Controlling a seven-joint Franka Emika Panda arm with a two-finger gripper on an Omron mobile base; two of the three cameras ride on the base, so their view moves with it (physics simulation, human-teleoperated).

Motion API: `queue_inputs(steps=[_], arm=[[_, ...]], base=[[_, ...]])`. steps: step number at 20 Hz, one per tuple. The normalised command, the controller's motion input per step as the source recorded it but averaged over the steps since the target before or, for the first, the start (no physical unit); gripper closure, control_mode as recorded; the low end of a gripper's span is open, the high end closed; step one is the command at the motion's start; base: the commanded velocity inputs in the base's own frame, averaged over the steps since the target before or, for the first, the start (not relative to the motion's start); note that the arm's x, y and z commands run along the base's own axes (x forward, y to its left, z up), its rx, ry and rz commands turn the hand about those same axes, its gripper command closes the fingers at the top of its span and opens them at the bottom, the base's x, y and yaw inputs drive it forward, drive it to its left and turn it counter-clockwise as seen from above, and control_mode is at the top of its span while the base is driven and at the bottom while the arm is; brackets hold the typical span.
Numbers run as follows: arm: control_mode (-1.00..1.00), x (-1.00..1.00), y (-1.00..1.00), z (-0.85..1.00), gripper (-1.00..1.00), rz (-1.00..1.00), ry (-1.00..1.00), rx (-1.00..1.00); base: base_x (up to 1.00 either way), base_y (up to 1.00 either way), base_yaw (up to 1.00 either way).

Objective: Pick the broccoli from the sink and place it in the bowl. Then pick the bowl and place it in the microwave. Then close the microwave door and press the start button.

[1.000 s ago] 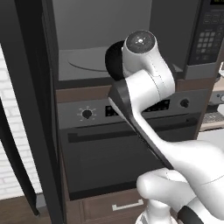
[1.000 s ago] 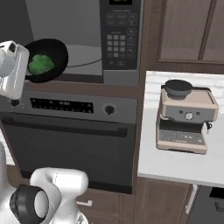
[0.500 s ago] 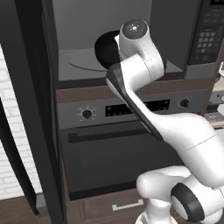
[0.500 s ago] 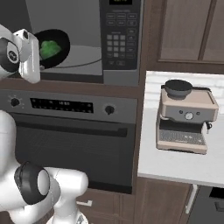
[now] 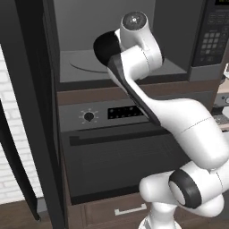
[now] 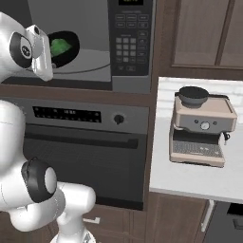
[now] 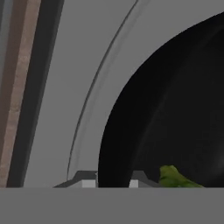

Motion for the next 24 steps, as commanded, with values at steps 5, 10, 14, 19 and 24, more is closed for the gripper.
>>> queue_inputs(steps=[5, 10, 14, 19, 24], arm=[[-1.0, 0.38, 0.0, -0.14, 1.0, 0.0, 0.0, -0.01], [-1.0, 0.29, -0.01, -0.31, 1.0, 0.0, 0.0, 0.0], [-1.0, 0.09, 0.0, -0.53, 1.0, 0.0, 0.0, 0.0], [-1.0, -0.04, -0.03, -0.24, -1.0, 0.0, -0.05, -0.01], [-1.0, -0.23, 0.0, 0.05, -1.0, 0.0, -0.25, -0.13]], base=[[0.0, 0.0, 0.0], [0.0, 0.0, 0.0], [0.0, 0.0, 0.0], [0.0, 0.0, 0.0], [0.0, 0.0, 0.0]])
